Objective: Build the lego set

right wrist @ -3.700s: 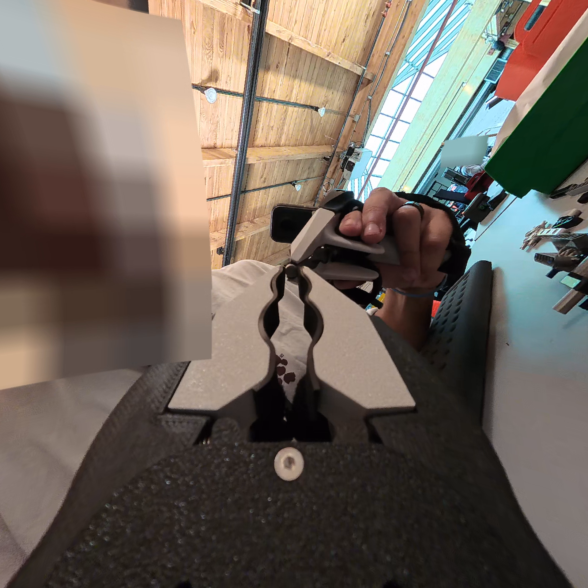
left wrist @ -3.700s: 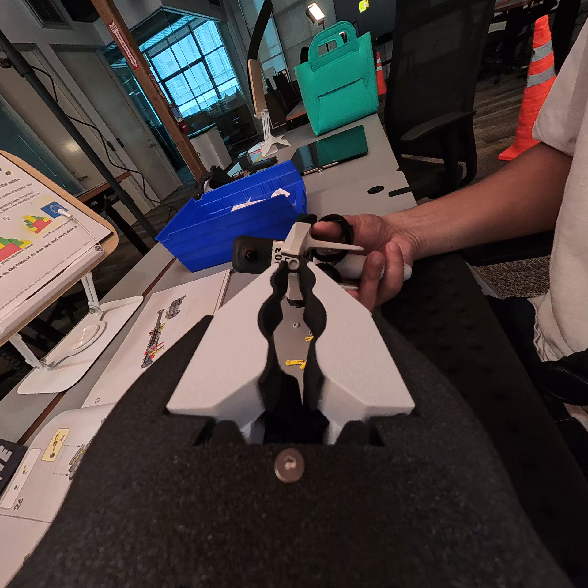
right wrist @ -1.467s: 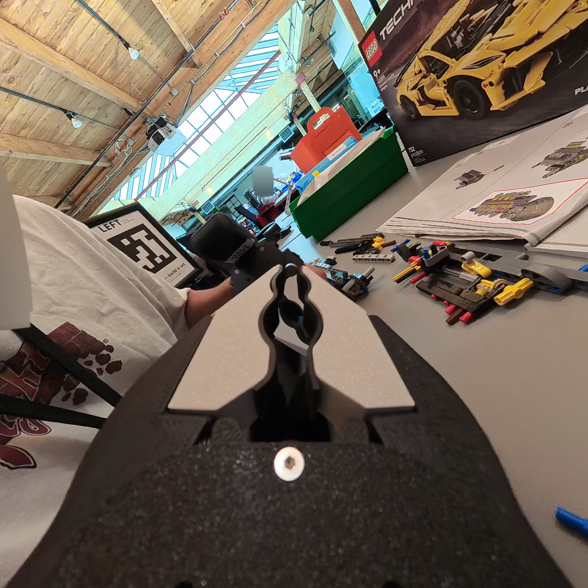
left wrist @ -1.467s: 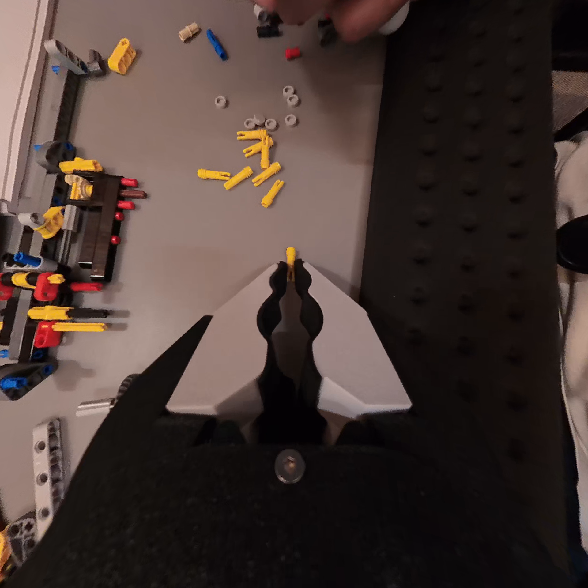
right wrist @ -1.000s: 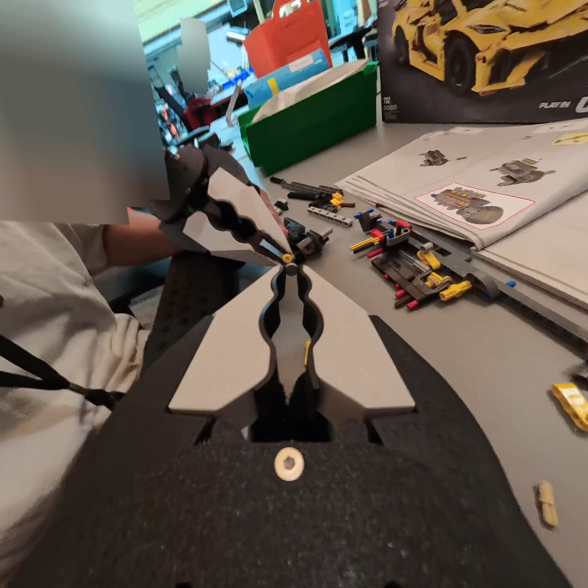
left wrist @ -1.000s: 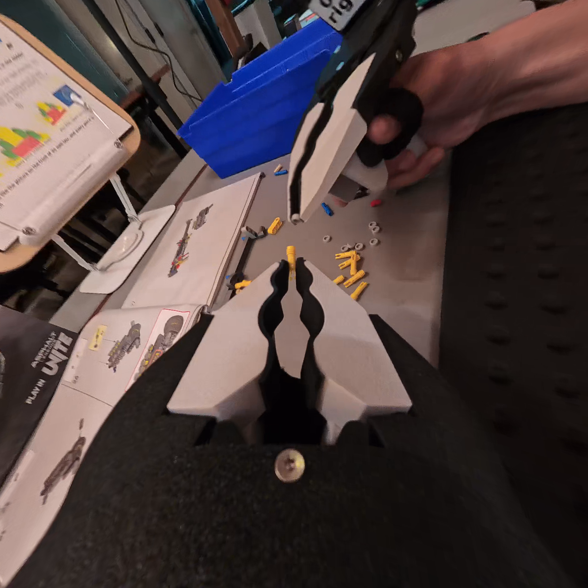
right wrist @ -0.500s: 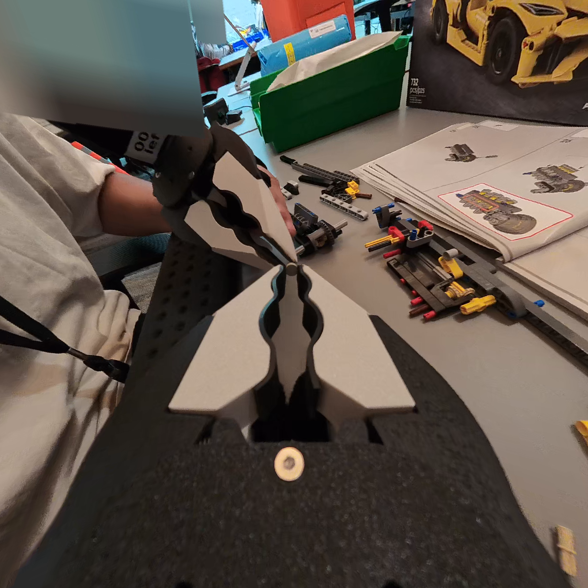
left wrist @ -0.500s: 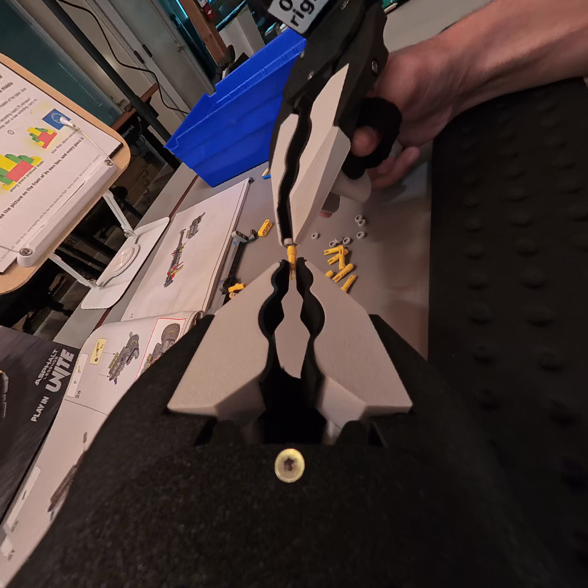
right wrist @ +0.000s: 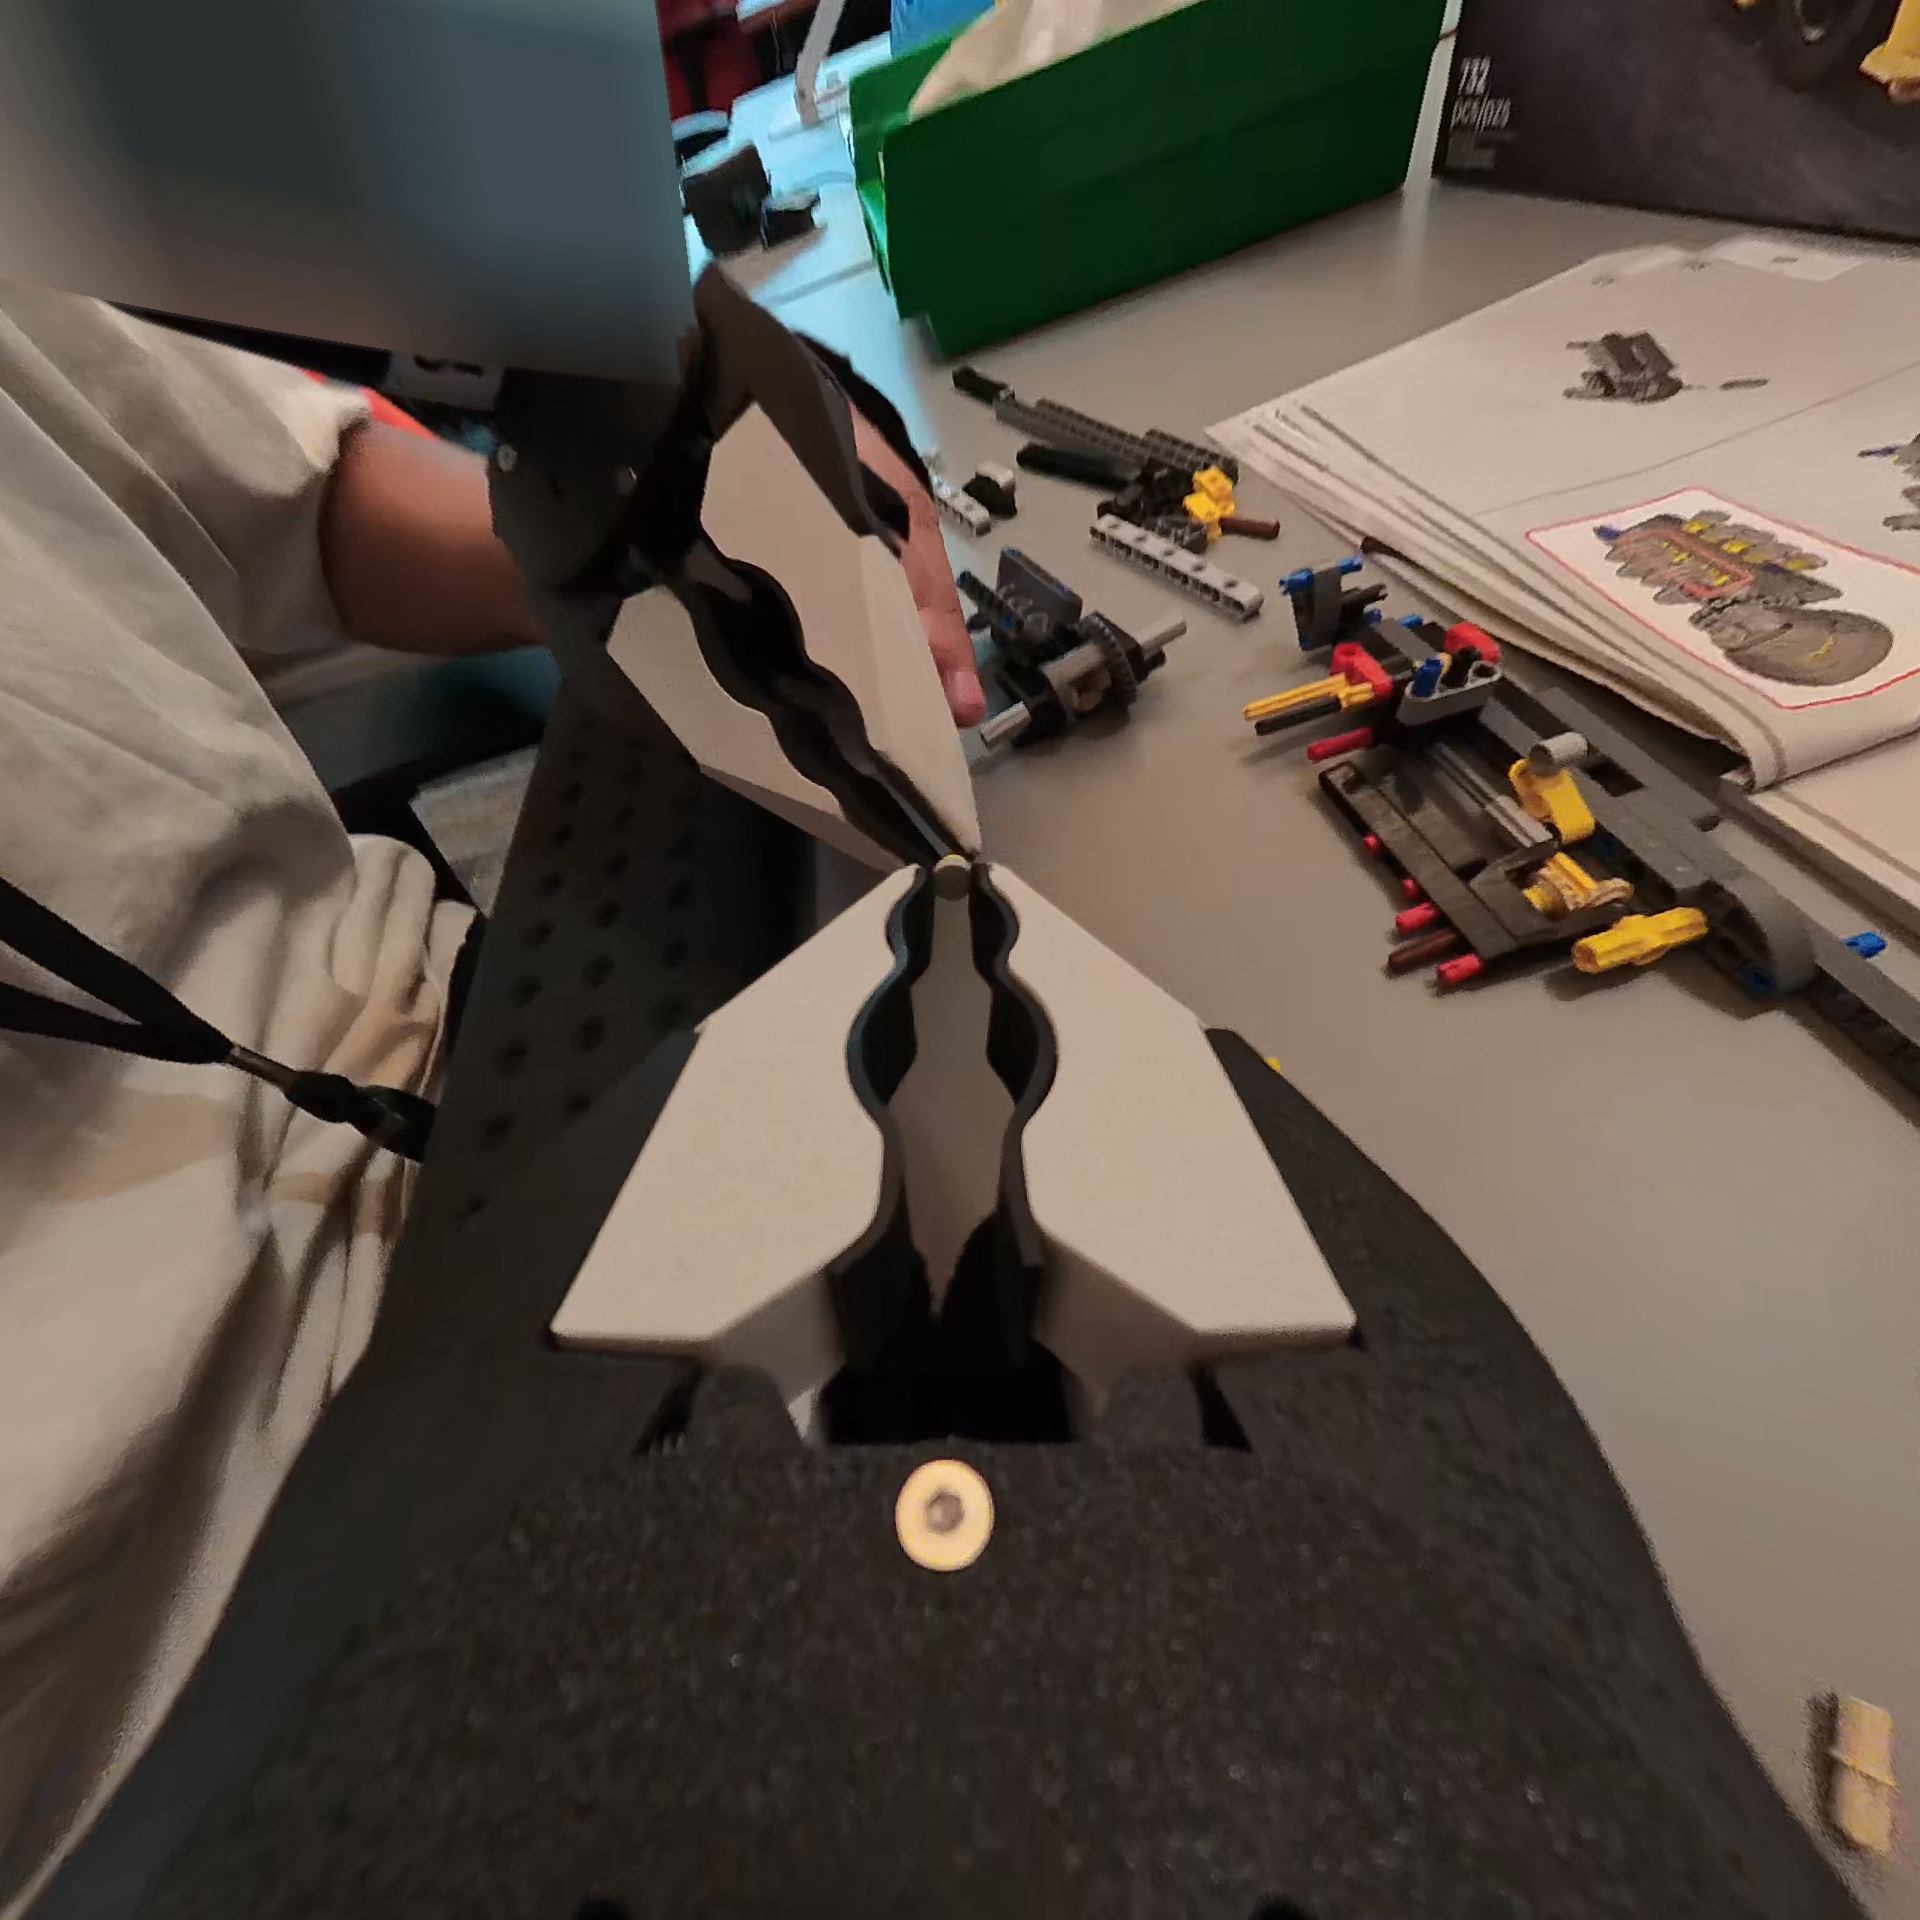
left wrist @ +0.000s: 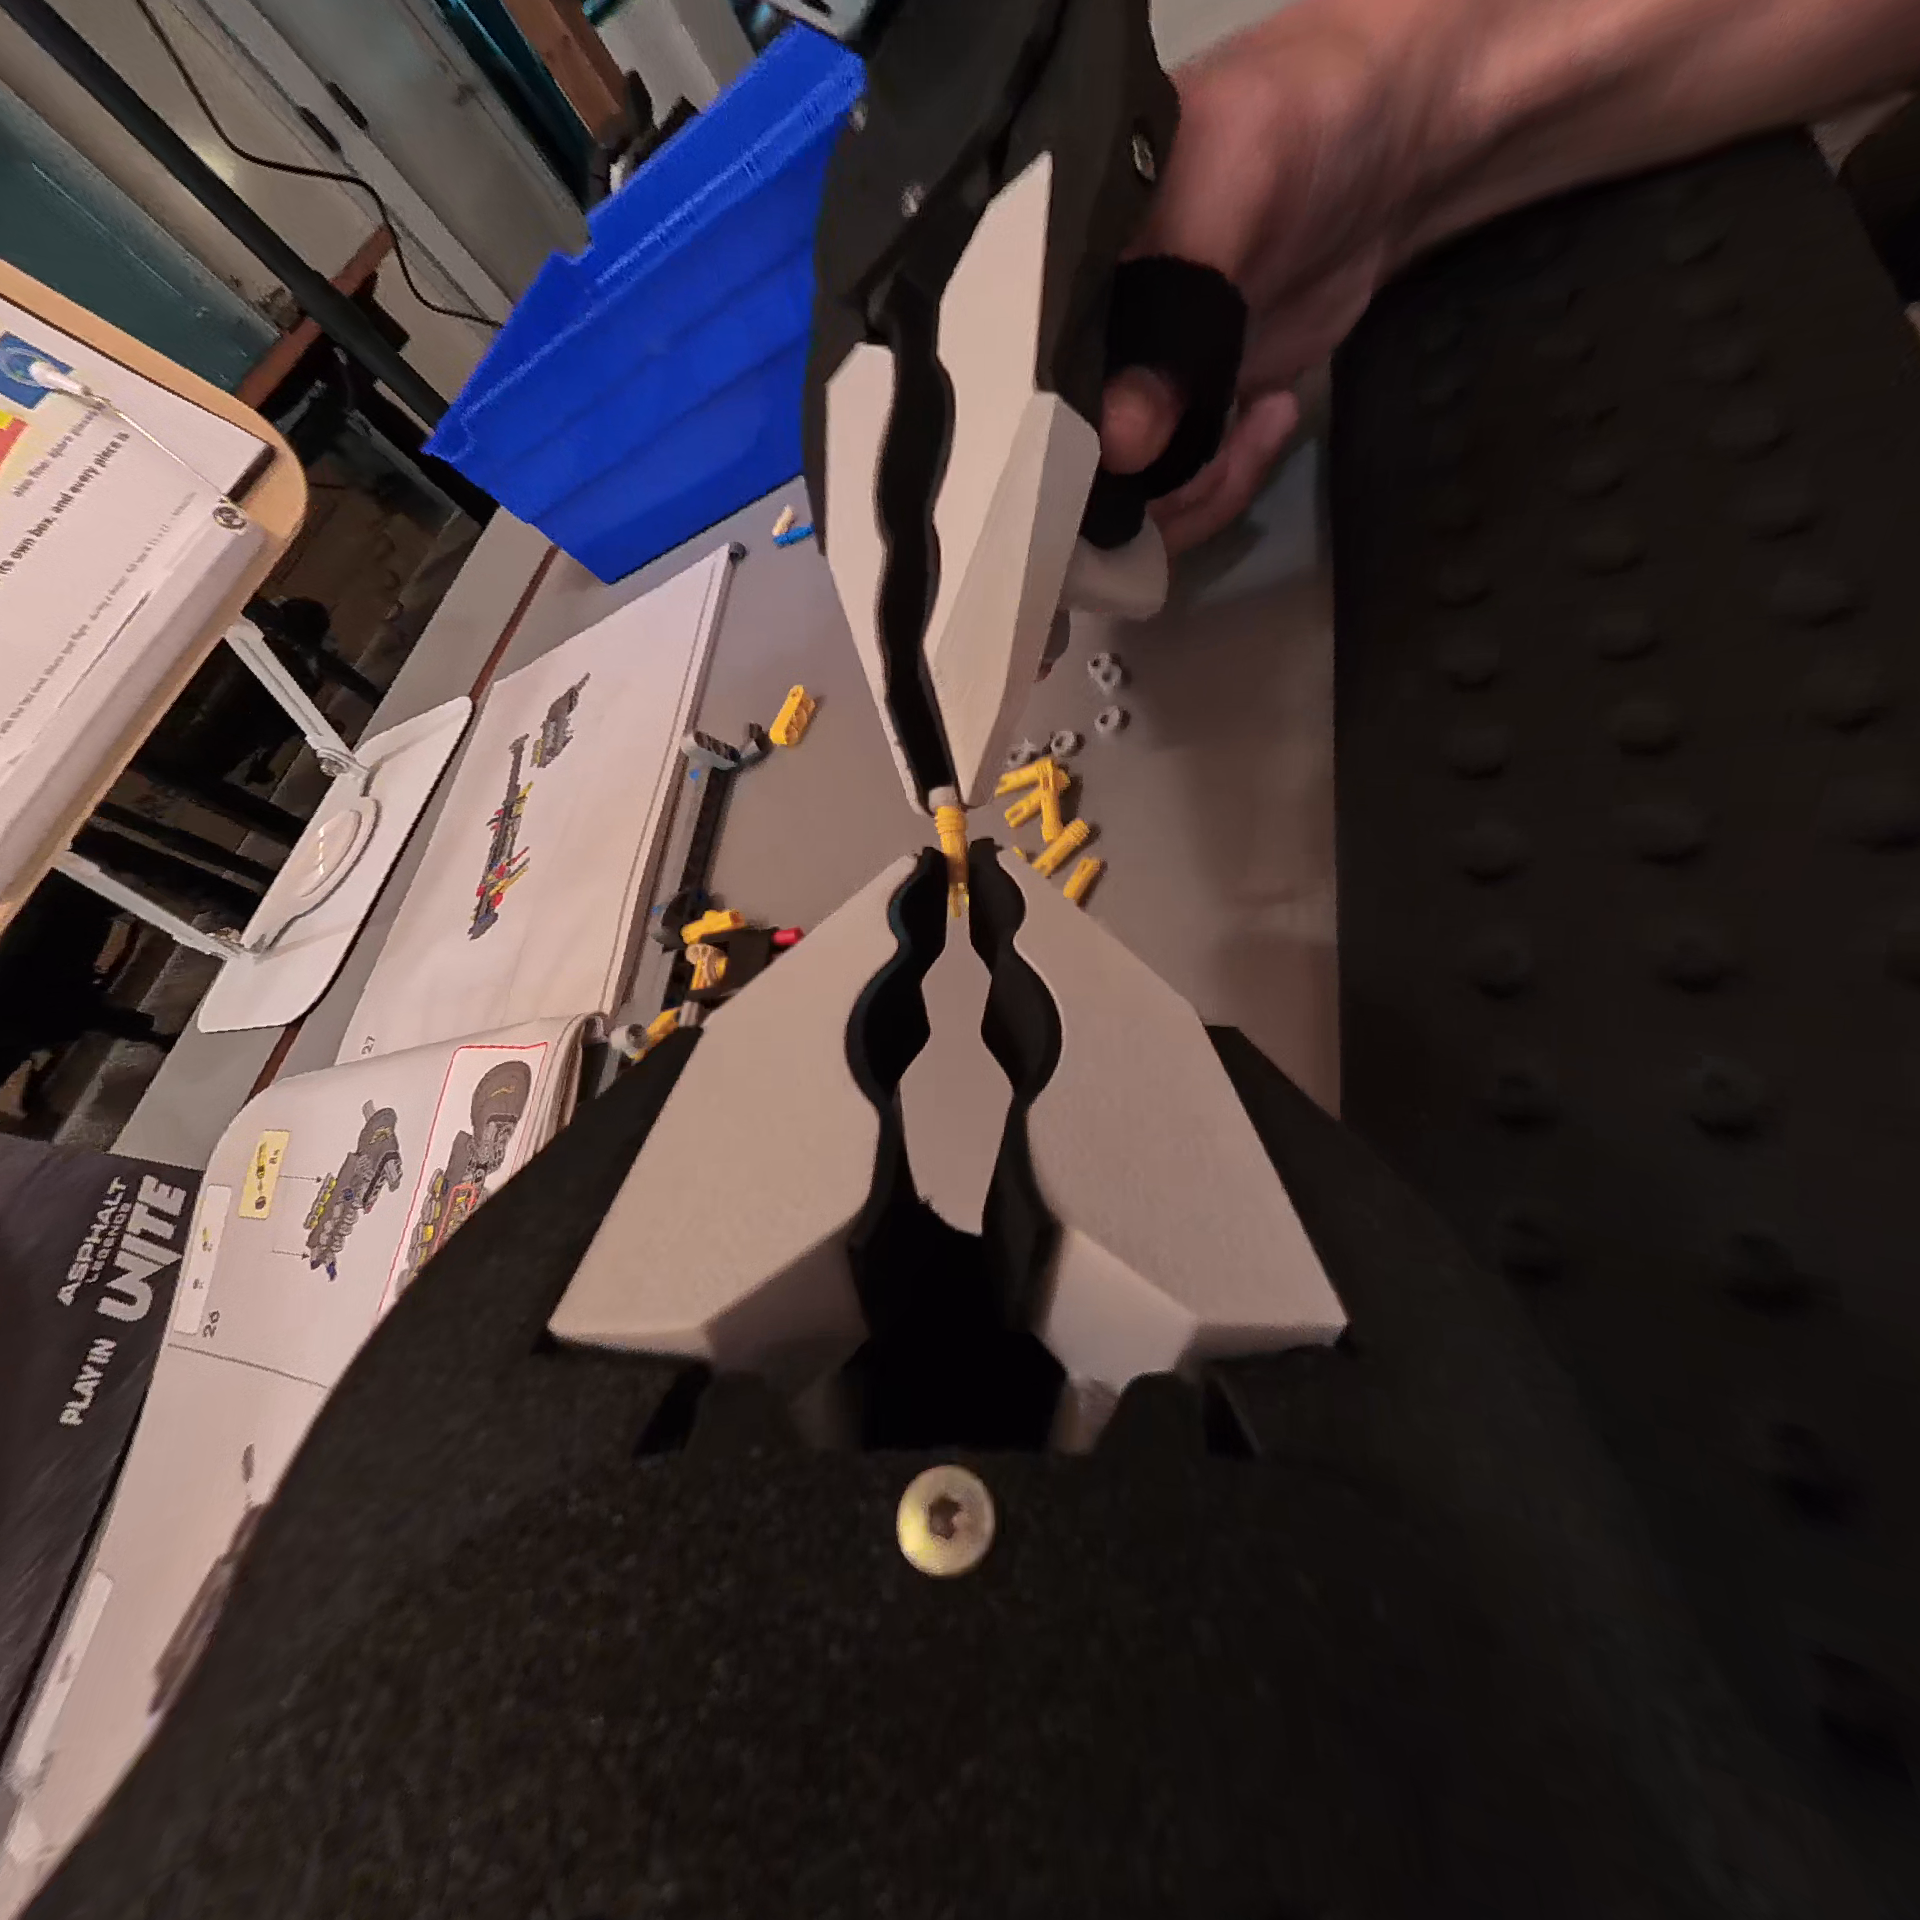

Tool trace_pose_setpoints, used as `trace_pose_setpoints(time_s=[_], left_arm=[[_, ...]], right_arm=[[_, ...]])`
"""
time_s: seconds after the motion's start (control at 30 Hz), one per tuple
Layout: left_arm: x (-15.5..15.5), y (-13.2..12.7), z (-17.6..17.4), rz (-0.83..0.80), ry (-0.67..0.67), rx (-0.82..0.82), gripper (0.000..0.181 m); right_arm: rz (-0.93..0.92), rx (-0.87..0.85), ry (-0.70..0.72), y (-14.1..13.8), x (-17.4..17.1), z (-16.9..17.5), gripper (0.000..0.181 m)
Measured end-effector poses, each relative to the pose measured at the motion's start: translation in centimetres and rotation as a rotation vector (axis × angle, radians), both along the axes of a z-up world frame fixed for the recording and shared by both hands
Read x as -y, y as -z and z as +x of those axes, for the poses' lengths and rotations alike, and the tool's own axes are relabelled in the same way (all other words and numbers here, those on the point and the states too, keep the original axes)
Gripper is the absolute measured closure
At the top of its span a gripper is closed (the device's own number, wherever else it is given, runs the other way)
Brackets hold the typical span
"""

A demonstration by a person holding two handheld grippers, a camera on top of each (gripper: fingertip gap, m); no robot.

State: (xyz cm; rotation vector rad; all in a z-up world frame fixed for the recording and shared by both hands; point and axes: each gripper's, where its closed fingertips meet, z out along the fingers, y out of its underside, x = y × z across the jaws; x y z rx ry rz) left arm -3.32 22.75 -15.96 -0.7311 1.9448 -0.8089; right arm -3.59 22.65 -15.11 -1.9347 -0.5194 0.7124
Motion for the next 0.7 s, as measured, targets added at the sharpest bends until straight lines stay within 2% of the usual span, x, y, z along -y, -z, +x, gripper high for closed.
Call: trace_pose_setpoints(time_s=[0.1,0.33,0.7], left_arm=[[0.0,1.4,0.0,0.097,-0.006,-0.037,0.178],[-0.4,2.9,0.1,0.193,-0.030,-0.086,0.178],[-0.9,3.8,0.3,0.344,-0.056,-0.086,0.178]], right_arm=[[-0.044,0.090,-0.019,1.5,0.1,0.0,0.175],[-0.084,0.194,-0.003,2.9,-0.3,0.1,0.175],[-0.137,0.320,0.060,3.7,-1.1,0.2,0.174]])
